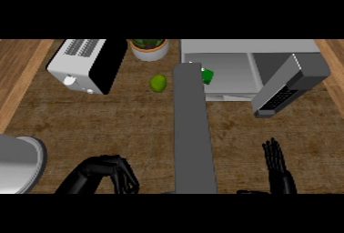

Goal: Pick up the milk, place it into the microwave and close the microwave

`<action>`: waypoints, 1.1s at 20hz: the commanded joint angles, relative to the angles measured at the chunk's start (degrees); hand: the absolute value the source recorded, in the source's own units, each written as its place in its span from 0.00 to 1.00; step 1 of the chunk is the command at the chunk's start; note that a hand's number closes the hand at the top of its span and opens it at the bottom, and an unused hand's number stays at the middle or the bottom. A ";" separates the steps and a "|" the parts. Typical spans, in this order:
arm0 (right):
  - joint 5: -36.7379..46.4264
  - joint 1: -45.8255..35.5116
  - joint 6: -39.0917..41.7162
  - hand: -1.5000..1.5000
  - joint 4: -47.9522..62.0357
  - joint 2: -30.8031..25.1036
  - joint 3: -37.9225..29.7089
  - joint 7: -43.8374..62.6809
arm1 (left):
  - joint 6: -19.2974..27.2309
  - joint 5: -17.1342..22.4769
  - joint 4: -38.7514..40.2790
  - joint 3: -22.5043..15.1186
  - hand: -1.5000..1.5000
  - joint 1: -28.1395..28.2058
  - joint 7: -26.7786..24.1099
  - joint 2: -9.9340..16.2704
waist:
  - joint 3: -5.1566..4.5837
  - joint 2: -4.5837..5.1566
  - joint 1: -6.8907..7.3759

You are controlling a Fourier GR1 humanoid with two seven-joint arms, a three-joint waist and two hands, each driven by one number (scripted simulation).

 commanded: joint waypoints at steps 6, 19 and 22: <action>-2.26 13.55 4.48 0.00 -12.14 -1.92 1.92 -0.30 | -4.33 -3.69 10.14 -5.61 1.00 -9.40 1.52 -0.17 | 0.03 0.10 -0.05; -7.41 21.90 9.55 0.00 -27.97 -7.01 3.19 3.07 | 13.05 -7.55 34.92 -26.81 1.00 -26.36 -3.27 -2.87 | 0.00 0.24 -0.87; -9.11 23.75 11.36 0.00 -31.58 -7.38 4.22 2.67 | 17.42 -4.29 40.95 -31.08 1.00 -31.03 -3.25 -2.88 | -0.02 0.35 -1.77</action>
